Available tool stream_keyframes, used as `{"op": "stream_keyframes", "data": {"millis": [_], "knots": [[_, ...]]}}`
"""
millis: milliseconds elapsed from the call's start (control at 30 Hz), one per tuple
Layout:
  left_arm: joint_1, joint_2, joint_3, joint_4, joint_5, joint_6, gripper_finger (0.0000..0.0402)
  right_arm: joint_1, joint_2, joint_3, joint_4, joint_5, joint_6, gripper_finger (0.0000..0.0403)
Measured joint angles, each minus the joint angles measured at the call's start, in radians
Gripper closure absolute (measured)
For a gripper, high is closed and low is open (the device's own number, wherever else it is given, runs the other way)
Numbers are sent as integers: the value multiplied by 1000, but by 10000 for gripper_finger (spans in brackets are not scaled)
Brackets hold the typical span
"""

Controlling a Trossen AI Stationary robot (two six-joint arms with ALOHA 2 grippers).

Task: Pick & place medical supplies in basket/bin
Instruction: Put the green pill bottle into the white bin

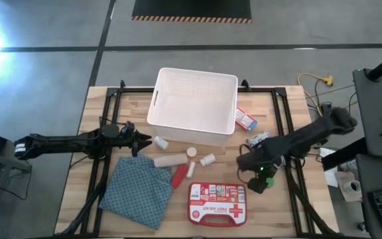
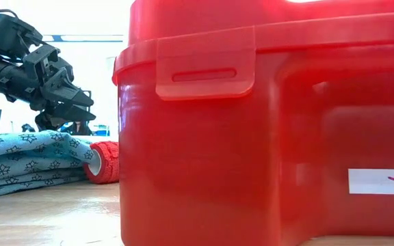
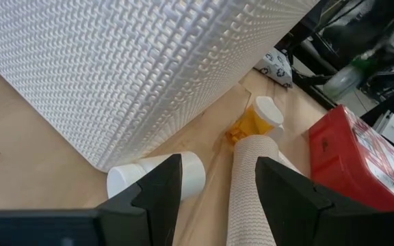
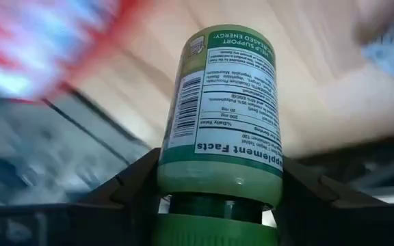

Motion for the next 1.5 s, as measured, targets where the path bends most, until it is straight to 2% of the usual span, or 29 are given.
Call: {"op": "stream_keyframes", "data": {"millis": [100,200,300,367,467,667,767,967,1267,1367,1500], "knots": [[0,0,0,0,0,2,234,-3,-110,106,14,192,138,188],[0,0,0,0,0,3,234,-16,-185,215,30,484,238,187],[0,0,0,4,0,3,234,-49,-210,312,32,813,228,187],[0,0,0,5,0,3,234,-101,-205,353,42,926,156,187],[0,0,3,7,0,3,234,-226,-168,385,94,928,12,186],[0,-1,5,16,0,2,234,-499,-22,432,237,748,-285,185],[0,0,5,20,0,1,234,-582,55,498,230,718,-387,185],[0,0,5,20,6,-13,234,-657,144,603,208,654,-492,185],[0,0,5,19,17,-193,234,-695,297,695,163,602,-604,181],[0,0,5,19,54,-262,234,-696,353,745,106,633,-670,164],[0,-1,6,20,125,-304,234,-692,410,810,11,664,-745,121]]}}
